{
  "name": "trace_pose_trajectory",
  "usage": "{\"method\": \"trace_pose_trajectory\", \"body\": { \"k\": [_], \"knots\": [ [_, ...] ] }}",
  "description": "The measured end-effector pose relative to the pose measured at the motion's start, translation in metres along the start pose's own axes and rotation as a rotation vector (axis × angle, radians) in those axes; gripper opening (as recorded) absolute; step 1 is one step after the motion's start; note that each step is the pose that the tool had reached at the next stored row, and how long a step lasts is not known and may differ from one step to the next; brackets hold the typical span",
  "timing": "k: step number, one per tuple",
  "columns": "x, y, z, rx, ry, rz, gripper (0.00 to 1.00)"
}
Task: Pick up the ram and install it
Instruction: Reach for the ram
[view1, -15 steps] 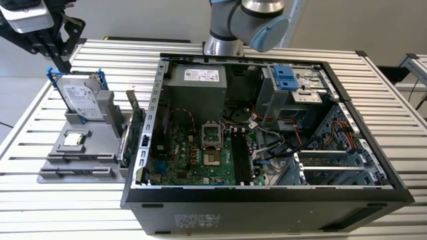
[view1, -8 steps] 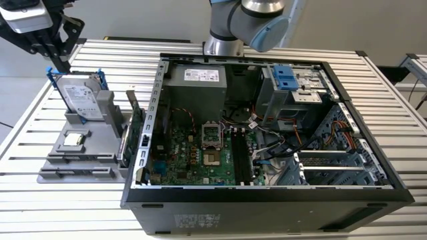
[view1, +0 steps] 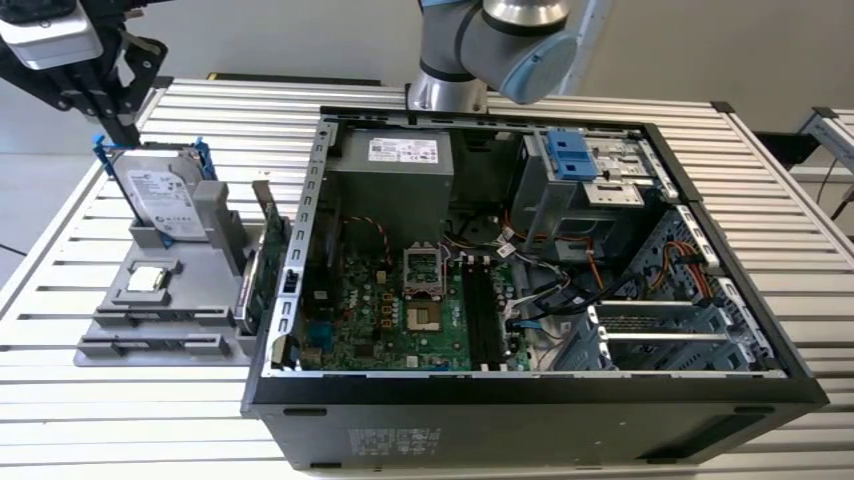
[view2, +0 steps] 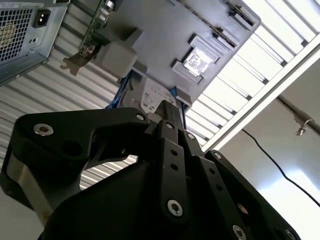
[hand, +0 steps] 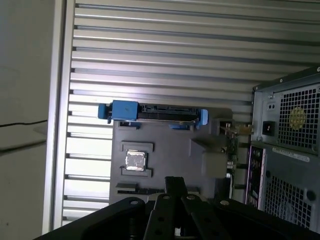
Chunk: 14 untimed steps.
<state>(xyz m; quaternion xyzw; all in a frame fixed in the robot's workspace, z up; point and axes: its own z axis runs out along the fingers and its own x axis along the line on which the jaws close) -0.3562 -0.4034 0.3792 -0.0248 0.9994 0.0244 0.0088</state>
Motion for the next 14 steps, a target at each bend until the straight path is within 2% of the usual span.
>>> {"method": "trace_pose_trajectory", "body": {
  "k": [14],
  "knots": [
    [0.0008,-0.0161,-0.0002,0.0,0.0043,0.012,0.0]
  ]
}}
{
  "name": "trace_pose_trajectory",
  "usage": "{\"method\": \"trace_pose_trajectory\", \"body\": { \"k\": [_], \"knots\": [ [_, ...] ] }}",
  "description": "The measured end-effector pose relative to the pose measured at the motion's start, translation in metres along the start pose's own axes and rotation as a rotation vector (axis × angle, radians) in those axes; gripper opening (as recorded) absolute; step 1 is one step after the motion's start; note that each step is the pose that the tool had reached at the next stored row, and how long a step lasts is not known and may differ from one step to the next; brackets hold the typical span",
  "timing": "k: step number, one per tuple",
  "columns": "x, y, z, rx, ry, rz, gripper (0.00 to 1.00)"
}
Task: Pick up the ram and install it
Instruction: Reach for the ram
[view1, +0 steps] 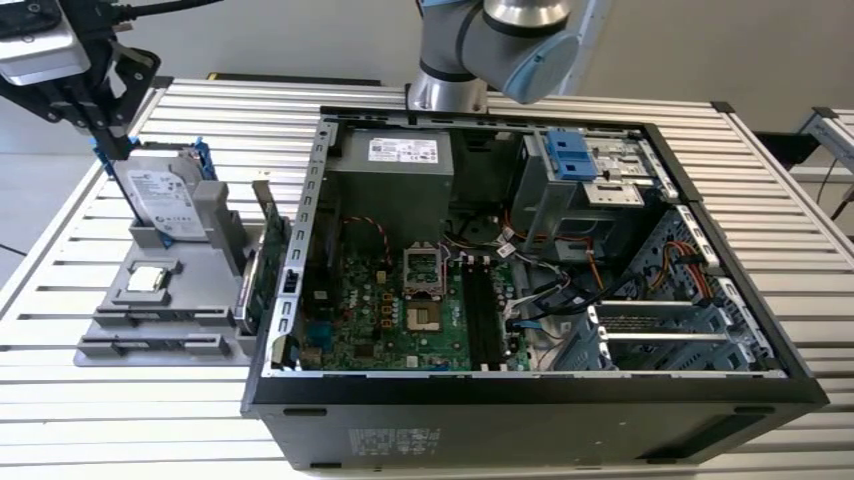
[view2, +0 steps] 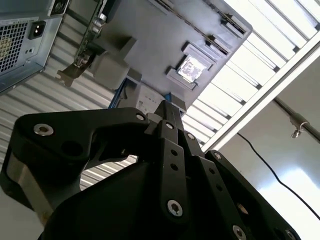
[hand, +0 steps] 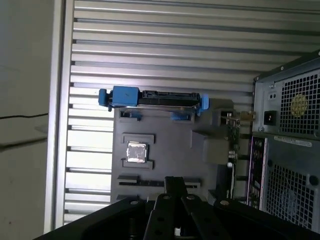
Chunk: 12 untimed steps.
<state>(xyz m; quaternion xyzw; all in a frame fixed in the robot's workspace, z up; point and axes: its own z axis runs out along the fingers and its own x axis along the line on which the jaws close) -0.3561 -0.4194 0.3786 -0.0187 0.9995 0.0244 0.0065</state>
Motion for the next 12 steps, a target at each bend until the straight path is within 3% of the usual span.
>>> {"method": "trace_pose_trajectory", "body": {
  "k": [12],
  "knots": [
    [0.0006,-0.0144,-0.0004,0.0002,0.0024,0.012,0.0]
  ]
}}
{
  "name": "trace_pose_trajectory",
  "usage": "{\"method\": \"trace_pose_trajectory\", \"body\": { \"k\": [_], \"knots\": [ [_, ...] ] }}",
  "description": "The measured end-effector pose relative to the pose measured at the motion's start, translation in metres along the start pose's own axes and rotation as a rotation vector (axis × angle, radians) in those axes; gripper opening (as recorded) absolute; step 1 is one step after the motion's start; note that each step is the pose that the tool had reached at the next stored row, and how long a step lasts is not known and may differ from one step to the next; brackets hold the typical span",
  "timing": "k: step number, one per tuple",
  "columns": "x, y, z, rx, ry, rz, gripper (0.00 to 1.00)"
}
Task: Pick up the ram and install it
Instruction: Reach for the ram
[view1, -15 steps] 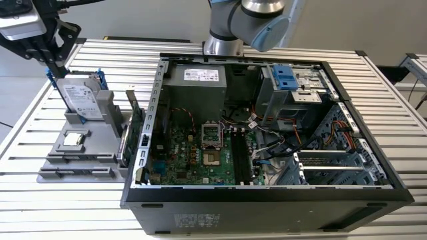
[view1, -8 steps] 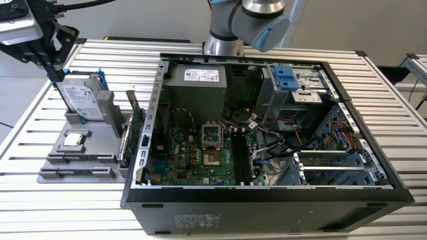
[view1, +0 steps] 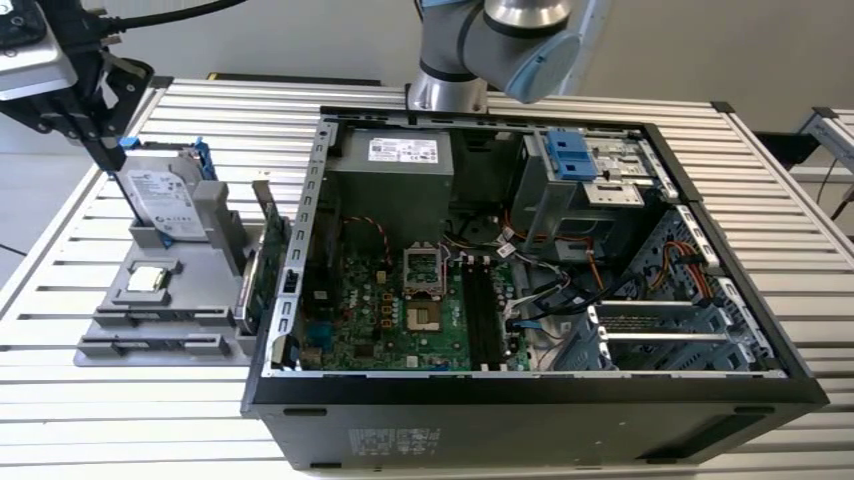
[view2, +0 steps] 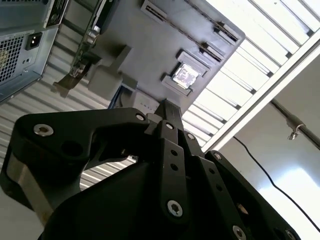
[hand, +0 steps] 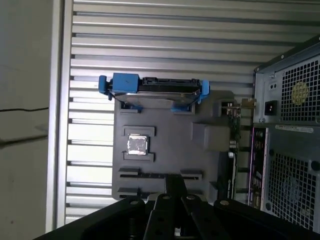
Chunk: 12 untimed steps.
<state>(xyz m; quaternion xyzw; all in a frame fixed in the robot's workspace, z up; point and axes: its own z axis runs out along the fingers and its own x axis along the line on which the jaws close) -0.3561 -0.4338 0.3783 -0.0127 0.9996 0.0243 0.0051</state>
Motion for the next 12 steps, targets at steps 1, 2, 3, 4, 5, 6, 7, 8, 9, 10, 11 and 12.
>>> {"method": "trace_pose_trajectory", "body": {
  "k": [1,2,3,4,5,6,7,8,9,10,11,12],
  "knots": [
    [0.0,-0.0013,0.0,0.0,0.0001,0.001,0.0],
    [0.0001,-0.0024,0.0,-0.0001,0.0001,0.002,0.0],
    [0.0001,-0.0036,-0.0001,-0.0001,0.0002,0.002,0.0],
    [0.0001,-0.0048,-0.0002,-0.0001,0.0004,0.003,0.0],
    [0.0001,-0.0059,-0.0002,-0.0001,0.0003,0.004,0.0],
    [0.0002,-0.007,-0.0003,0.0,0.0004,0.004,0.0],
    [0.0002,-0.0081,-0.0002,-0.0001,0.0004,0.005,0.0],
    [0.0002,-0.0093,-0.0004,0.0,0.0006,0.005,0.0],
    [0.0002,-0.0105,-0.0004,-0.0001,0.0006,0.005,0.0],
    [0.0003,-0.0117,-0.0004,-0.0001,0.0007,0.006,0.0],
    [0.0003,-0.0128,-0.0004,-0.0001,0.0008,0.006,0.0],
    [0.0003,-0.014,-0.0005,-0.0001,0.0009,0.007,0.0]
  ]
}}
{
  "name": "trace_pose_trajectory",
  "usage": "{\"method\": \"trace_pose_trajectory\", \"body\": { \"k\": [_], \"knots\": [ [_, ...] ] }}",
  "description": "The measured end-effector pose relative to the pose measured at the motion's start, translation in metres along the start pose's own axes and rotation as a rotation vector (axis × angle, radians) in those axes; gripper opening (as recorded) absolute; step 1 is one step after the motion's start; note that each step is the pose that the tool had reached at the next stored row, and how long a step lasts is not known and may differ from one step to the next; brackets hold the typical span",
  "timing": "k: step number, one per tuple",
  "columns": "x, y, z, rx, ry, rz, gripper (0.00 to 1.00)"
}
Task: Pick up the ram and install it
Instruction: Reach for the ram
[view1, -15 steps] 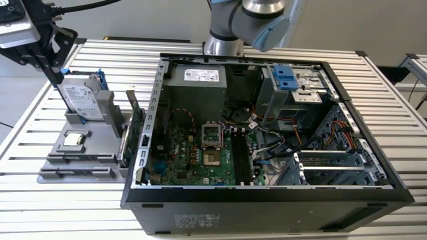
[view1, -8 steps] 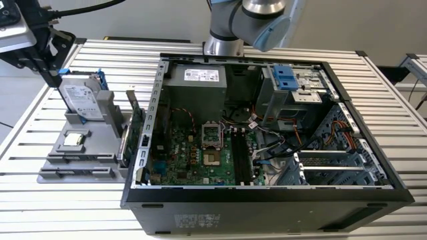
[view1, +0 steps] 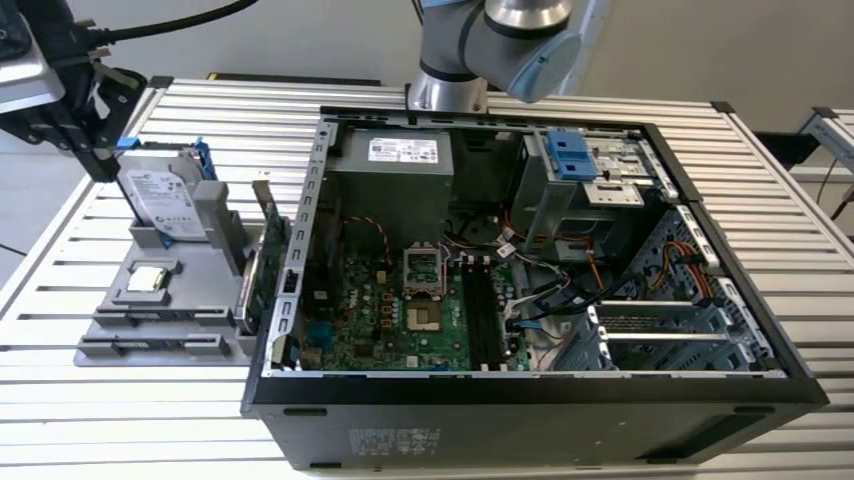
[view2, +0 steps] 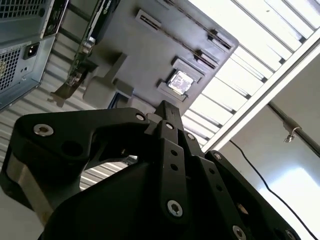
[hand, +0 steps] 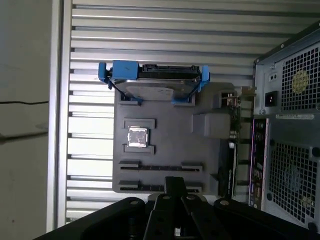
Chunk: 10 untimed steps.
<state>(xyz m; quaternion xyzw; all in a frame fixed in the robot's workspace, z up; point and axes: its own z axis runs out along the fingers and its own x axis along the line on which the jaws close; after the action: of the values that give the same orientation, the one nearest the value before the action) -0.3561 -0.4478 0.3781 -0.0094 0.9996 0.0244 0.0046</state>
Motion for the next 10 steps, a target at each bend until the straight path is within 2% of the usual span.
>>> {"method": "trace_pose_trajectory", "body": {
  "k": [10],
  "knots": [
    [0.0002,-0.0121,-0.0004,0.0001,0.0015,0.004,0.0]
  ]
}}
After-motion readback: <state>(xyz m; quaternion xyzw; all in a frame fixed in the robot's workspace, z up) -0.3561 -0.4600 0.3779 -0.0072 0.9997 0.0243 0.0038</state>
